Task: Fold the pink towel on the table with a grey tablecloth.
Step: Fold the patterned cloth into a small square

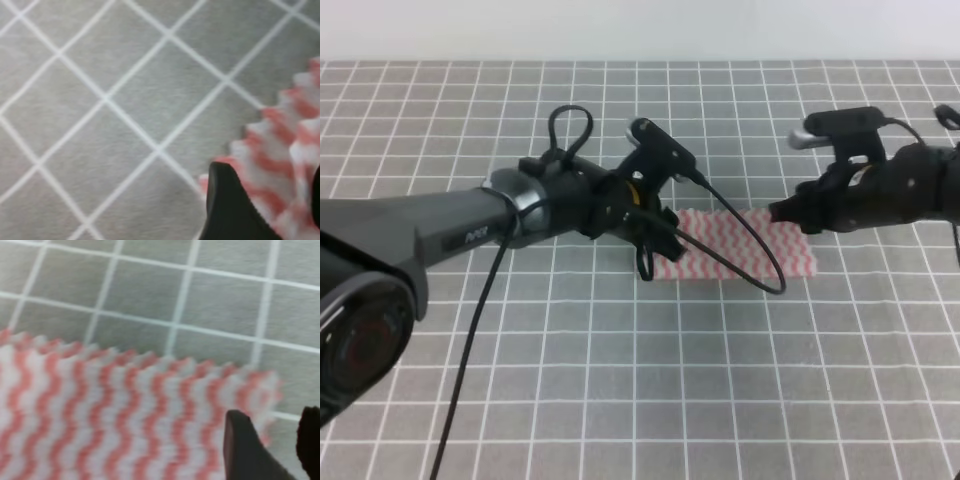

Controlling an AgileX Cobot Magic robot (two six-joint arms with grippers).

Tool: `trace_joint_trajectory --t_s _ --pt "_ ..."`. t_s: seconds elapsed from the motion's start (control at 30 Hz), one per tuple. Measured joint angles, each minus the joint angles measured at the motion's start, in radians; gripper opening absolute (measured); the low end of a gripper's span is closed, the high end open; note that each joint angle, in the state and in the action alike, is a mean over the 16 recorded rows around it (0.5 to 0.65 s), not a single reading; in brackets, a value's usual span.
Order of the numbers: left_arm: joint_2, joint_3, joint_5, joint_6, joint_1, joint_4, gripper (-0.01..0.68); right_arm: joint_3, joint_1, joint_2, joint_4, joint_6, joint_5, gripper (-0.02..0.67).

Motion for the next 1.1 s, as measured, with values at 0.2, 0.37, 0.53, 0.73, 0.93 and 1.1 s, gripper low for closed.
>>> trace_joint_trajectory --t_s 0.2,0.37,0.53,0.73,0.93,1.1 --pt "0.000 0.000 -0.020 -0.013 0.018 0.002 0.325 0.000 -0.019 -0.001 0.007 0.001 -0.008 0.223" --pt "-0.002 0.000 -0.029 -0.022 0.028 0.007 0.327 0.001 -0.029 -0.007 0.013 0.001 0.002 0.225" --pt "-0.008 0.000 -0.022 -0.024 0.036 0.015 0.328 0.001 -0.031 -0.019 0.014 0.002 0.017 0.227" --pt "-0.044 0.000 0.002 -0.043 0.048 0.022 0.328 -0.001 -0.030 -0.039 0.011 0.002 0.045 0.227" --pt "-0.118 0.000 0.042 -0.089 0.055 0.003 0.317 -0.008 -0.030 -0.055 0.008 0.002 0.095 0.227" --pt "-0.177 0.000 0.089 -0.099 0.037 -0.049 0.249 -0.014 -0.030 -0.063 0.008 0.002 0.137 0.227"
